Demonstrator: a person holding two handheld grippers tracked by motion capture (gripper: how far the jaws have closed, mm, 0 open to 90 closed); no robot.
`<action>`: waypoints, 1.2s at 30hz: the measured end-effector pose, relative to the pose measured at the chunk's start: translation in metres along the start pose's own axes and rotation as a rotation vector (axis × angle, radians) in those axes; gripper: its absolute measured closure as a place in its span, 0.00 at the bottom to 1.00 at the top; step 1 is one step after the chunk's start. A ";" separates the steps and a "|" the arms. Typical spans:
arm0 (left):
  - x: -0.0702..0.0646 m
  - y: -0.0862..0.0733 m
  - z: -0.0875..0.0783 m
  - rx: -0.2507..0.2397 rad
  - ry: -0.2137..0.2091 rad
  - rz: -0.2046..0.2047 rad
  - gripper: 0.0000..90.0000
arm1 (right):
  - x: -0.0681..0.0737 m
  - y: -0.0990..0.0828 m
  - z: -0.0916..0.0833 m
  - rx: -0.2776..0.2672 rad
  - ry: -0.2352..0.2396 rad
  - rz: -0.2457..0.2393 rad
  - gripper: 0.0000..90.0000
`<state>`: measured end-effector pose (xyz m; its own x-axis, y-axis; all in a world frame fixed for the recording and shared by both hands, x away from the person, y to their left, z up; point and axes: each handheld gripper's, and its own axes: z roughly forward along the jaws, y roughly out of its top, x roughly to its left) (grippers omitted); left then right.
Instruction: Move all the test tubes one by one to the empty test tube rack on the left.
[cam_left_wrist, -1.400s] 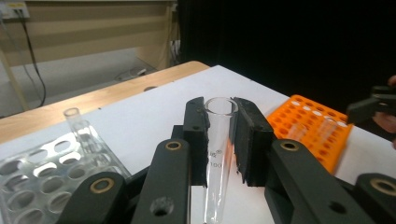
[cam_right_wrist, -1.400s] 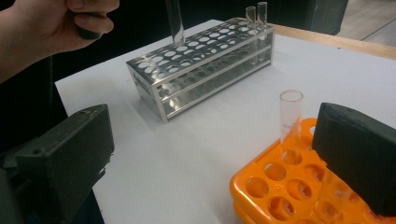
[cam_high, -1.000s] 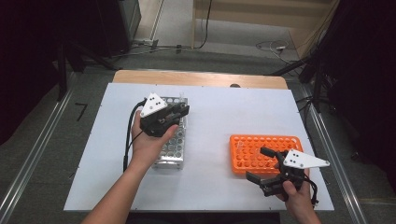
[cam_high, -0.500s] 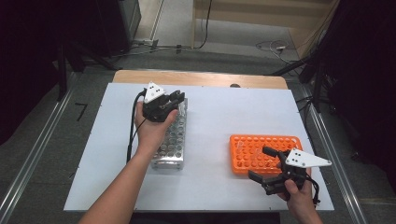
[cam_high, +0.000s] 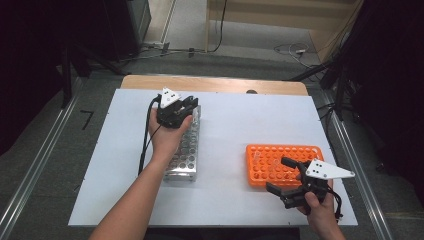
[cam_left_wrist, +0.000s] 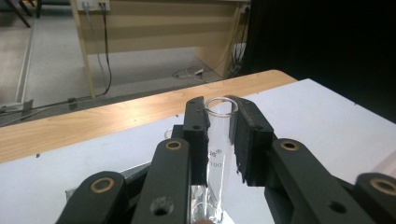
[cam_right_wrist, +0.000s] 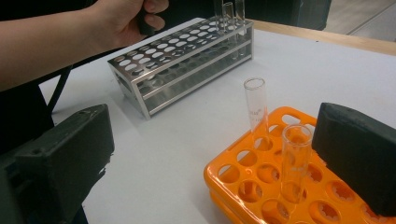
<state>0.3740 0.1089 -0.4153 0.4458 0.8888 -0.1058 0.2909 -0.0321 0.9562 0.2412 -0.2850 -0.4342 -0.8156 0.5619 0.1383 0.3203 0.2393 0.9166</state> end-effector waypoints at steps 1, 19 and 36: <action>0.000 0.000 0.000 0.004 0.004 0.006 0.85 | 0.000 0.000 0.000 0.002 -0.001 -0.001 0.00; 0.001 -0.013 0.004 0.086 0.007 0.000 0.85 | 0.000 -0.001 0.001 0.011 -0.009 -0.012 0.00; 0.003 -0.016 0.007 0.180 -0.002 -0.007 0.83 | -0.001 -0.002 0.001 0.014 -0.015 -0.009 0.00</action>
<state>0.3764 0.1086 -0.4322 0.4452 0.8882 -0.1131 0.4411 -0.1077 0.8909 0.2421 -0.2852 -0.4363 -0.8115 0.5711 0.1240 0.3196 0.2560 0.9123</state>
